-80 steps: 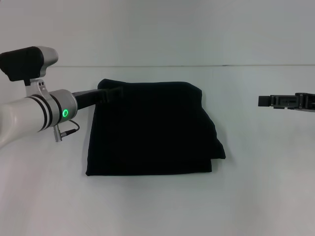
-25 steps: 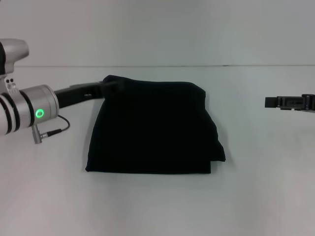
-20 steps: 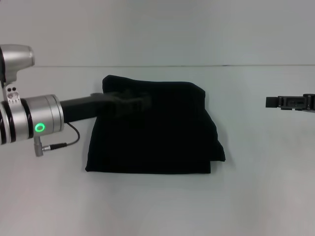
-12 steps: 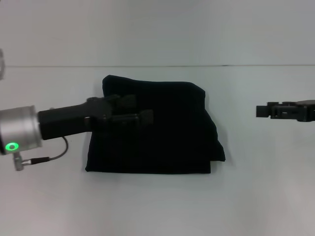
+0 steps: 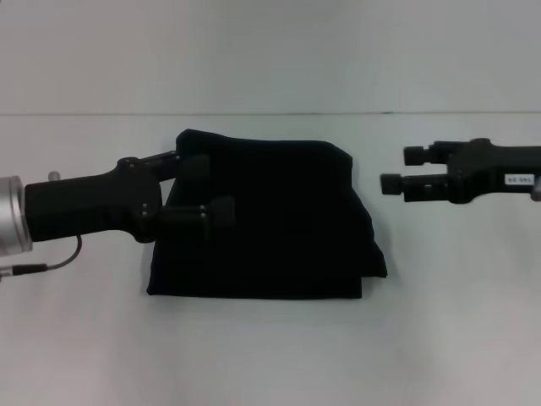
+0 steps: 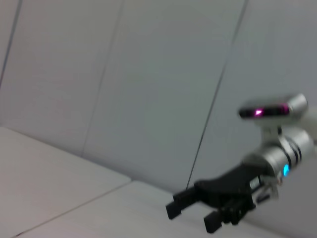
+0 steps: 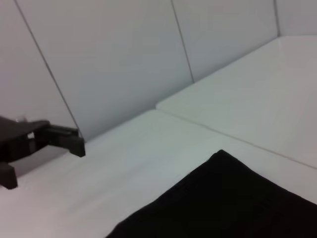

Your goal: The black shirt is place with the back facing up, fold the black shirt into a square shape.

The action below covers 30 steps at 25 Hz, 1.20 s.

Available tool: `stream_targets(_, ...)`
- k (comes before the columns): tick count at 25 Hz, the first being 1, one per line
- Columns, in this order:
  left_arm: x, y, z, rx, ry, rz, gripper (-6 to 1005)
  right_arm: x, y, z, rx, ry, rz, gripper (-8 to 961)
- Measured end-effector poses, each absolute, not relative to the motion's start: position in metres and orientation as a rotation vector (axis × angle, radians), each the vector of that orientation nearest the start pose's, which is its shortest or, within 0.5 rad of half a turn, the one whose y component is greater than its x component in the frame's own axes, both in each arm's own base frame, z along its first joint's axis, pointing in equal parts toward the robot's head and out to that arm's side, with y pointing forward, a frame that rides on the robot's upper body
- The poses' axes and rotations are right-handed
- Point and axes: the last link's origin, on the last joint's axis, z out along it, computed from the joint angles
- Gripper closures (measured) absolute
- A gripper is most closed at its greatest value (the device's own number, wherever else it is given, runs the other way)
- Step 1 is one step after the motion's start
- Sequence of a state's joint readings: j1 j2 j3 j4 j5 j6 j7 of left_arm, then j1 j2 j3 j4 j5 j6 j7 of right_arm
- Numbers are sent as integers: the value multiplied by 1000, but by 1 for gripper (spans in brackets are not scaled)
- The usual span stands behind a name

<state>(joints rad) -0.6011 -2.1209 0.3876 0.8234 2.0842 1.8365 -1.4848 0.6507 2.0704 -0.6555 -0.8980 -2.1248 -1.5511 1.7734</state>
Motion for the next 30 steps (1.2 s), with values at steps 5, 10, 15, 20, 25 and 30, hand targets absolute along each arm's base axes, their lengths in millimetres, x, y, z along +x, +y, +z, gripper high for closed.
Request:
stream_targets(5,-223,346,40,-2759,-471,-749,91,199,397,39,-2694,768,437,103)
stream_targets(10,-219,367,31,-2761,-463,-529,91,189,411,36,-2692,791,304,111)
stream_targets(15,-216,375,27,-2754,-448,-451,91,186,415,36,-2682,797,274,111)
stream_targets(20,-218,377,27,-2747,-443,-419,91,189,414,34,-2679,809,269,111)
stream_targets(25,-219,379,28,-2740,-440,-412,90,191,413,33,-2682,811,260,111)
stream_targets(30,-221,379,29,-2730,-447,-409,90,192,412,32,-2686,810,252,111)
